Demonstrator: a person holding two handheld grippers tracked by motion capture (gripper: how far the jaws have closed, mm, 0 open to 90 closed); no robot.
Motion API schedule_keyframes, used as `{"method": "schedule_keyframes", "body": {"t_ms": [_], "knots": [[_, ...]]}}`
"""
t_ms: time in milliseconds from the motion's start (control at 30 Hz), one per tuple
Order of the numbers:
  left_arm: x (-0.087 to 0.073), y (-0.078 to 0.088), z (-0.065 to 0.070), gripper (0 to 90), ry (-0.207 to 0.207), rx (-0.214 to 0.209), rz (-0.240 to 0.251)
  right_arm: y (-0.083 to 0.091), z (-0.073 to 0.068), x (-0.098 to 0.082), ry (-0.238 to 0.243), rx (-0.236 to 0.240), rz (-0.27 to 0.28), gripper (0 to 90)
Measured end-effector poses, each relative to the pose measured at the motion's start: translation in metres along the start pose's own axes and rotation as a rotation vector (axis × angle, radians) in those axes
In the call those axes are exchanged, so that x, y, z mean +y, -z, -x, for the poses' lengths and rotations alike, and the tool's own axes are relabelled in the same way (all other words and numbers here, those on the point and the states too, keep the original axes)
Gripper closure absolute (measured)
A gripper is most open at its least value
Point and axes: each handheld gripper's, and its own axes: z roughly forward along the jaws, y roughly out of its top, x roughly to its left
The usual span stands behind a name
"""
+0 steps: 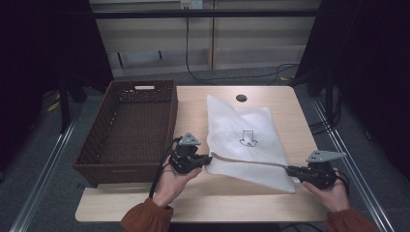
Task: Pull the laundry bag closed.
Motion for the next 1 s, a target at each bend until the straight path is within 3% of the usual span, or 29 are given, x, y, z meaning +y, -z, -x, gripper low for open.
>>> {"method": "schedule_keyframes", "body": {"t_ms": [33,133,167,200,233,267,300,367,467,700,800,867,1000], "knots": [[0.000,-0.001,0.004,86.4,-0.028,0.034,-0.013,-0.001,-0.001,0.001,0.015,-0.014,-0.009,82.4],[0.001,0.002,-0.002,86.4,0.001,0.020,0.007,-0.002,0.001,0.001,0.022,-0.008,-0.013,82.4],[0.000,0.002,-0.002,86.4,-0.018,0.056,-0.007,-0.002,0.001,0.000,0.023,-0.008,-0.018,82.4],[-0.001,0.002,-0.003,86.4,-0.007,0.056,-0.006,-0.002,0.002,-0.001,0.037,-0.028,-0.032,82.4],[-0.004,0.003,-0.006,86.4,0.017,0.018,0.002,-0.002,0.003,-0.003,0.036,-0.051,-0.058,82.4],[-0.005,0.002,-0.006,86.4,0.015,0.013,-0.006,-0.001,0.008,-0.006,0.024,-0.031,-0.043,82.4],[-0.005,0.000,-0.004,86.4,0.003,0.033,-0.015,0.000,0.010,-0.008,-0.005,-0.021,-0.023,82.4],[-0.004,-0.002,-0.002,86.4,-0.016,0.060,-0.030,-0.003,0.007,-0.006,0.024,-0.043,-0.051,82.4],[-0.005,-0.001,-0.008,86.4,-0.001,0.049,-0.020,-0.003,0.007,-0.005,0.033,-0.033,-0.048,82.4],[-0.008,-0.007,-0.003,86.0,-0.019,0.065,-0.023,-0.003,0.007,-0.005,0.009,-0.043,-0.039,82.3],[-0.012,-0.009,-0.001,85.6,-0.034,0.058,-0.010,-0.003,0.008,-0.005,0.009,-0.049,-0.032,82.3],[-0.014,-0.010,-0.003,85.2,-0.023,0.045,-0.006,-0.003,0.009,-0.005,-0.013,-0.047,-0.020,82.3],[-0.019,-0.016,-0.003,79.3,-0.030,0.079,-0.019,-0.003,0.007,-0.002,-0.010,-0.047,-0.008,82.2]]}}
